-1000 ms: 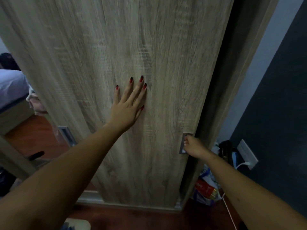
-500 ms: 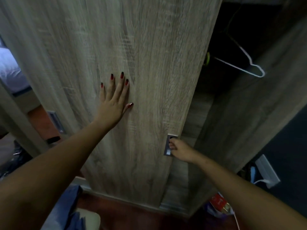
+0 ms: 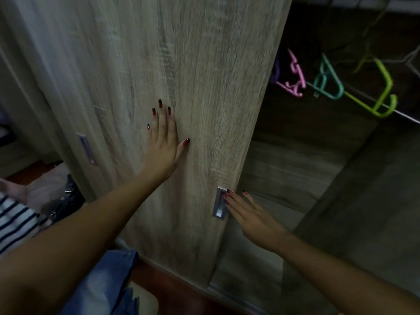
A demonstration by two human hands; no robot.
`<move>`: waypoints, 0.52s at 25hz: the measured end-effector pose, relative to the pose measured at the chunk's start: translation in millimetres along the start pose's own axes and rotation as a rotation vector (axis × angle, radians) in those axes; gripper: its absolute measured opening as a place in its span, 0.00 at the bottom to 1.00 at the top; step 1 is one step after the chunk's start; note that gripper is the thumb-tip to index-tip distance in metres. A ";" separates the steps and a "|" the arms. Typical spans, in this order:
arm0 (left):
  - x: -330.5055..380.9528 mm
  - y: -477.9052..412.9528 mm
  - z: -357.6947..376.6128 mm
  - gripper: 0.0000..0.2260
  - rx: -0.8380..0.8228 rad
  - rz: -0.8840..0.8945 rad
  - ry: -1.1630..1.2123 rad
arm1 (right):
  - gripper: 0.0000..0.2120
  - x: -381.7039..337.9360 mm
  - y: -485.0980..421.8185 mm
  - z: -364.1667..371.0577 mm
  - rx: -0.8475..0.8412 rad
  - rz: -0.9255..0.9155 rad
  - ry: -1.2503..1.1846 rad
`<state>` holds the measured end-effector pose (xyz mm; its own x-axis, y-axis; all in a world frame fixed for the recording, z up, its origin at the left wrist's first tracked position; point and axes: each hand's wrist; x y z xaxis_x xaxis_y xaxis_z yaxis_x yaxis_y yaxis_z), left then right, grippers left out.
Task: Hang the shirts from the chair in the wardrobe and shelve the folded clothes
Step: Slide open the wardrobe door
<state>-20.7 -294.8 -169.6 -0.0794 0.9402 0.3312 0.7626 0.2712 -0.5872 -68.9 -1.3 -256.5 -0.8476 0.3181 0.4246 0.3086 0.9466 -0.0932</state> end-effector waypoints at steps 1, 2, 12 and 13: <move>-1.5 0.9 0.7 0.34 0.001 0.013 -0.003 | 0.34 3.3 -6.5 3.1 0.005 -0.011 0.015; -2.4 1.9 1.1 0.33 -0.006 0.042 -0.017 | 0.35 6.7 -14.2 7.7 0.022 -0.027 0.042; -26.1 -15.4 -19.0 0.32 -0.047 0.041 -0.164 | 0.38 17.4 -88.9 27.6 0.147 -0.215 0.114; -29.4 -16.4 -21.7 0.32 -0.049 0.029 -0.167 | 0.37 17.1 -95.7 30.6 0.174 -0.233 0.116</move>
<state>-16.9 -331.4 -153.7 -0.1595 0.9698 0.1846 0.7959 0.2370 -0.5571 -126.1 -84.9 -267.9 -0.8287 0.0931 0.5520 0.0250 0.9913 -0.1295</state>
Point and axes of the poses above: each hand's wrist, its own y-axis away from the middle knuckle, its own z-axis out of the palm, x = y × z, and after that the axes turned 6 degrees about y, right-handed
